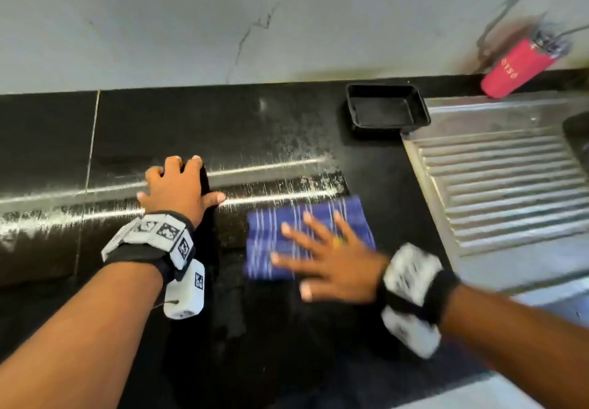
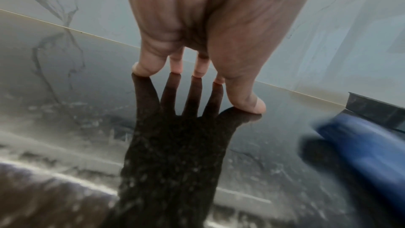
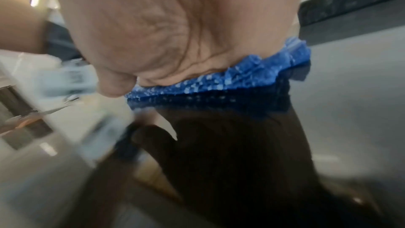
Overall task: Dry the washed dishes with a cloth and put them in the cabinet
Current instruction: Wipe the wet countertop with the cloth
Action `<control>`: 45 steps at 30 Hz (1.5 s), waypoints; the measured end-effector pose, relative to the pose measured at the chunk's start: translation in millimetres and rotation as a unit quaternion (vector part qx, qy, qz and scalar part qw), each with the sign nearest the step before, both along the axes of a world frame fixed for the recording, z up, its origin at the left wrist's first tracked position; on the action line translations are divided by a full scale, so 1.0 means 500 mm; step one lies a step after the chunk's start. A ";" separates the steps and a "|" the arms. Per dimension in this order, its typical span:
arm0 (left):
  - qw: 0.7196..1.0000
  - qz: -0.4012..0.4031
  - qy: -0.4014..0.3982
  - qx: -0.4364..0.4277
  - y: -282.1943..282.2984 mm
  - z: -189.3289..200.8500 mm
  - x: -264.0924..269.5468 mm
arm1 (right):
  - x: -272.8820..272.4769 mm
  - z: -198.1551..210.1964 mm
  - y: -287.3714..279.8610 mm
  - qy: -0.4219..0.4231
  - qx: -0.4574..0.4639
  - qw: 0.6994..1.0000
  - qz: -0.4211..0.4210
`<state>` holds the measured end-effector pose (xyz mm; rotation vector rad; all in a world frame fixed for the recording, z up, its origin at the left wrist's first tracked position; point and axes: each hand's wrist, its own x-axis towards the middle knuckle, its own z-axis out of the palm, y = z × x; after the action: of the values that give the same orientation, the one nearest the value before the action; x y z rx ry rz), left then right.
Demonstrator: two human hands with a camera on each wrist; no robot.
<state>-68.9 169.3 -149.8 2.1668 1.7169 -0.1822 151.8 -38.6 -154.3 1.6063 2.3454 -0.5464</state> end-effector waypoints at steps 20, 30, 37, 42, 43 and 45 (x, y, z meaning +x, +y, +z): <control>0.998 -0.051 0.027 0.014 -0.084 0.009 0.015 | -0.273 0.004 -0.356 0.035 -0.018 0.983 -0.182; 0.987 -0.148 0.017 0.061 -0.251 0.028 0.108 | -0.144 -0.015 -0.271 0.030 -0.014 0.934 -0.357; 0.976 -0.199 0.025 0.087 -0.226 0.027 0.127 | -0.235 -0.012 -0.384 0.054 -0.013 0.941 -0.334; 0.982 -0.178 0.055 0.036 -0.179 0.026 0.133 | 0.013 -0.027 -0.342 0.009 -0.041 0.867 -0.497; 0.984 -0.167 0.061 0.019 -0.174 0.028 0.134 | 0.033 -0.024 -0.344 0.007 -0.049 0.874 -0.483; 0.986 -0.150 0.073 -0.013 -0.170 0.030 0.135 | 0.013 -0.014 -0.372 -0.005 -0.051 0.903 -0.426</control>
<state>-1.7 84.4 -134.8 2.4352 1.4406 -0.4512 158.1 -224.4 -161.5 2.5209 1.4554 -0.7836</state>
